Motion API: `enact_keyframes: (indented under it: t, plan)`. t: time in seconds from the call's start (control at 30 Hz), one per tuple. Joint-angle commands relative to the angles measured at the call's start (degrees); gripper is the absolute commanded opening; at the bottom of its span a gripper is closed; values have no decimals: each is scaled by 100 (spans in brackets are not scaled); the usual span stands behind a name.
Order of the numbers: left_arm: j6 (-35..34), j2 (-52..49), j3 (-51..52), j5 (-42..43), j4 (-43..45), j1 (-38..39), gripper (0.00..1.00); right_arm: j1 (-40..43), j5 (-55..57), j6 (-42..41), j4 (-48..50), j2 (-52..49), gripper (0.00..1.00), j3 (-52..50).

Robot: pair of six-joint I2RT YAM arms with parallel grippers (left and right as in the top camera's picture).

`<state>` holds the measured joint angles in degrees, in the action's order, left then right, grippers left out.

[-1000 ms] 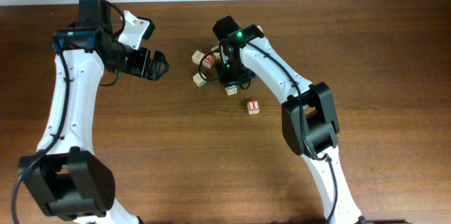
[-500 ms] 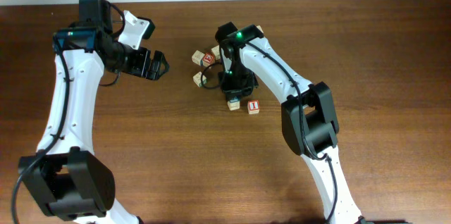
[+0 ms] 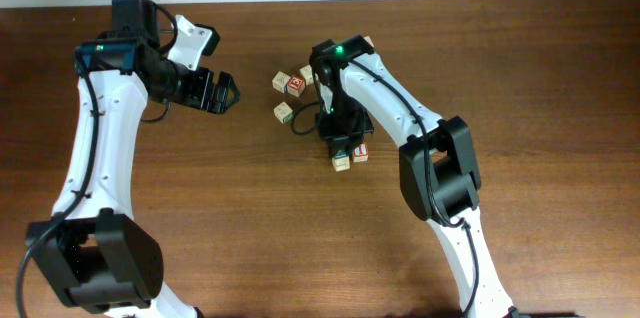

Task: Rotate 5 blocks

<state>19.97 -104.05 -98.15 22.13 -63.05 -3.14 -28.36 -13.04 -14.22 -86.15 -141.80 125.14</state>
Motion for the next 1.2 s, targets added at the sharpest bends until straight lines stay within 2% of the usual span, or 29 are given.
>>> enact_keyframes:
  t: [0.0,0.2,0.37,0.63,0.67,0.7,1.17]
  plan:
    - [28,-11,-133,61,-7,-2,99,-175,-28,-26,-140,-42,18,-31]
    - [28,-11,-133,59,-7,-2,99,-247,61,-31,-9,-42,19,-31]
    - [28,-11,-133,59,-7,-2,99,-238,647,-284,188,-42,19,-31]
    - [28,-11,-133,61,-7,-2,99,-236,728,-282,470,-42,20,-31]
    - [28,-11,-133,61,-7,-2,99,-236,778,-284,479,-42,27,-31]
    - [28,-11,-133,61,-7,-2,99,-236,796,-282,481,-42,28,-31]
    - [28,-11,-133,61,-7,-2,99,-232,796,-282,505,-42,36,-31]
